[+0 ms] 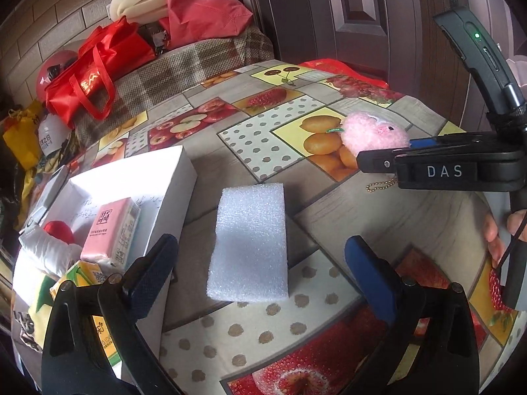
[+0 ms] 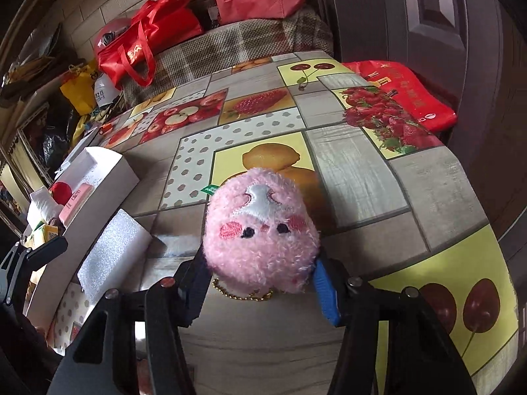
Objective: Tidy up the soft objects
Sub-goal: 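Grasp the pink pig plush with right tool while left tool grasps white foam block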
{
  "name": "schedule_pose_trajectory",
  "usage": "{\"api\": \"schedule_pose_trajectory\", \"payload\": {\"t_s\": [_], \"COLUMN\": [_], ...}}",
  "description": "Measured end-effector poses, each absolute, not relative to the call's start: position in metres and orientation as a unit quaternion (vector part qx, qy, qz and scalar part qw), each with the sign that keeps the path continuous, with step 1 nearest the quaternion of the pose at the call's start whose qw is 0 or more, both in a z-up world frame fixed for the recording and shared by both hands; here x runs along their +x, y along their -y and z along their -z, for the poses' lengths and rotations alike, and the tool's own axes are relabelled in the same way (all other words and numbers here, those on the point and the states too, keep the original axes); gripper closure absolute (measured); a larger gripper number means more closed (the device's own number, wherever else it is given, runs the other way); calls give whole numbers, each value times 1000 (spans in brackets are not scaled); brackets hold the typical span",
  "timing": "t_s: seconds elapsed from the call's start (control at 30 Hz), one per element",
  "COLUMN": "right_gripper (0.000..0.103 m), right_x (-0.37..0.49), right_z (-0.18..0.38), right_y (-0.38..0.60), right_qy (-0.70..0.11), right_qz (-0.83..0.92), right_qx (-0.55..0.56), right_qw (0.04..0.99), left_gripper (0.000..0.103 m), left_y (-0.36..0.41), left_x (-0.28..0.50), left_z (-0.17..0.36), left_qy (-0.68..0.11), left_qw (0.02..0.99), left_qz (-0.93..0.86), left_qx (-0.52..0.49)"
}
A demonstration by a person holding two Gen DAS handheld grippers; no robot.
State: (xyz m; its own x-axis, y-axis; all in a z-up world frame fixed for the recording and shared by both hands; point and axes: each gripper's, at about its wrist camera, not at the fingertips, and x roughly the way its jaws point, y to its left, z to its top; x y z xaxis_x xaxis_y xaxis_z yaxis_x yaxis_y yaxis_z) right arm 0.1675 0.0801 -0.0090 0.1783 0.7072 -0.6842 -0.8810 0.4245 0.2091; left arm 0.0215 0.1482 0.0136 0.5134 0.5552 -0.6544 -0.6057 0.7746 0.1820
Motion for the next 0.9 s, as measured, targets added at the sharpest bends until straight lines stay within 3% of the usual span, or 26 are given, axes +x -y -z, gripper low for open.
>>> {"api": "schedule_pose_trajectory", "payload": {"t_s": [0.1, 0.33, 0.53, 0.9], "right_gripper": [46, 46, 46, 46], "right_x": [162, 161, 159, 147], "right_z": [8, 9, 7, -14], "right_y": [-83, -87, -86, -61], "right_qy": [-365, -360, -349, -263], "right_qz": [-520, -519, -515, -482], "right_qx": [-127, -140, -144, -111], "right_qw": [762, 763, 770, 828], "left_gripper": [3, 53, 53, 53], "left_y": [-156, -163, -144, -124], "left_x": [31, 40, 39, -20], "left_z": [-11, -3, -10, -47], "left_qy": [-373, -400, -379, -224], "left_qw": [866, 861, 876, 920], "left_qz": [-331, -308, -297, -321], "left_qx": [-45, -65, -26, -28]}}
